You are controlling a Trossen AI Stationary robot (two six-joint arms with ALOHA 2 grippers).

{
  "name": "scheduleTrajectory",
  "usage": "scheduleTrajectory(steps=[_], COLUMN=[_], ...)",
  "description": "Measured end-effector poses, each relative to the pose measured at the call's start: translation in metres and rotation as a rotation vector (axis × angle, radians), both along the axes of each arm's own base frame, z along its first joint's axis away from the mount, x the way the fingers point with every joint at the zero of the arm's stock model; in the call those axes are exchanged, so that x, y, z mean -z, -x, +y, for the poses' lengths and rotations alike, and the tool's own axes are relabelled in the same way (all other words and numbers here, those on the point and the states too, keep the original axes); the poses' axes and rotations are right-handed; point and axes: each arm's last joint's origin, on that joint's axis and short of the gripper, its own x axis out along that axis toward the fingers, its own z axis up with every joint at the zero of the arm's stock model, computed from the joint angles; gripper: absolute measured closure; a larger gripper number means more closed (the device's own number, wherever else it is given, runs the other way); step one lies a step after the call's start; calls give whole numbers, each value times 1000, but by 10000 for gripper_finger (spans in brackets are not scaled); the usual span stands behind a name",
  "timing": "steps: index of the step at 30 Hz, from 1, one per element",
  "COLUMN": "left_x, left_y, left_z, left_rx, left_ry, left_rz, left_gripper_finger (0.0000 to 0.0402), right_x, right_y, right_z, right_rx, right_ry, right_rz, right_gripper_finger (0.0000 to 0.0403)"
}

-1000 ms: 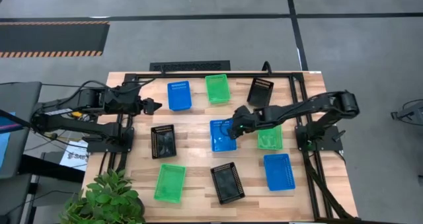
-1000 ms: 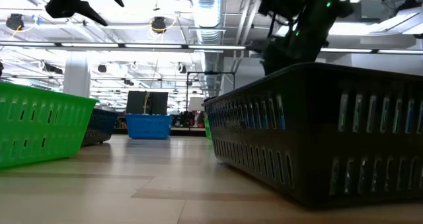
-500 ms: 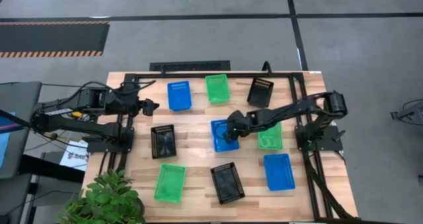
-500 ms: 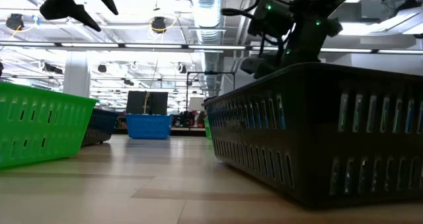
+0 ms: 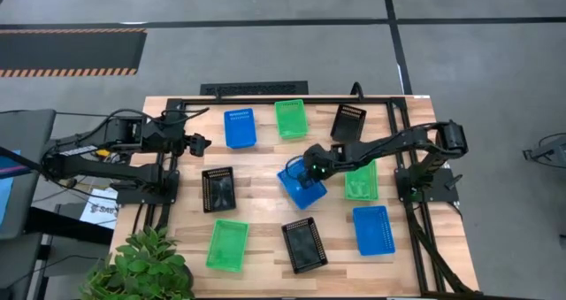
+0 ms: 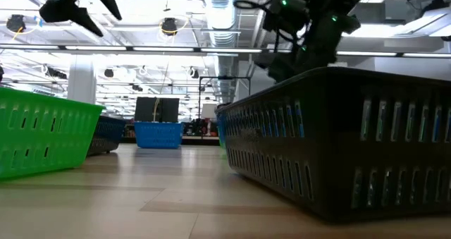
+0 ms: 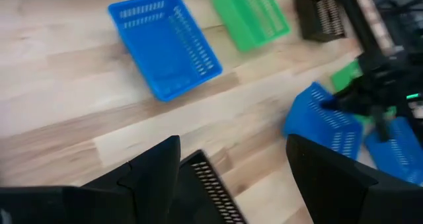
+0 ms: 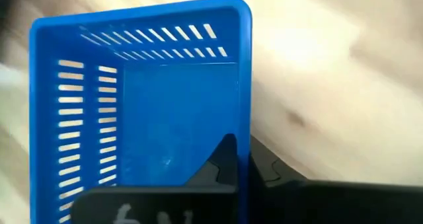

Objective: Stack baskets by color
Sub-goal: Stack the middle blue bin on the top blue bin

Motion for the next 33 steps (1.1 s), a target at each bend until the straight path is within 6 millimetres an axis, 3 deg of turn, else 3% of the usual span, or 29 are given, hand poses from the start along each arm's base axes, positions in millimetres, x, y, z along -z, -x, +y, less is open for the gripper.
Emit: scheduleTrajectory(steps=[10,14,21,26,33], left_x=[3,3,4,2,-1], left_y=[6,7,8,13,20], left_z=[9,11,13,12,10], left_rx=[-27,-22,-17,-23,-49], left_ry=[-21,-37,-50,-54,-55], left_rz=[75,92,107,86,46], left_gripper_finger=[136,136,136,136,136], right_x=[-94,-112,-115,-98,-66], right_y=[-37,-63,-117,-153,-179], right_z=[-45,-71,-107,-125,-150], right_rx=[-16,-2,3,7,110], right_ry=[127,184,202,212,223], right_rz=[-307,-361,-405,-406,-382], right_gripper_finger=[395,393,389,387,386])
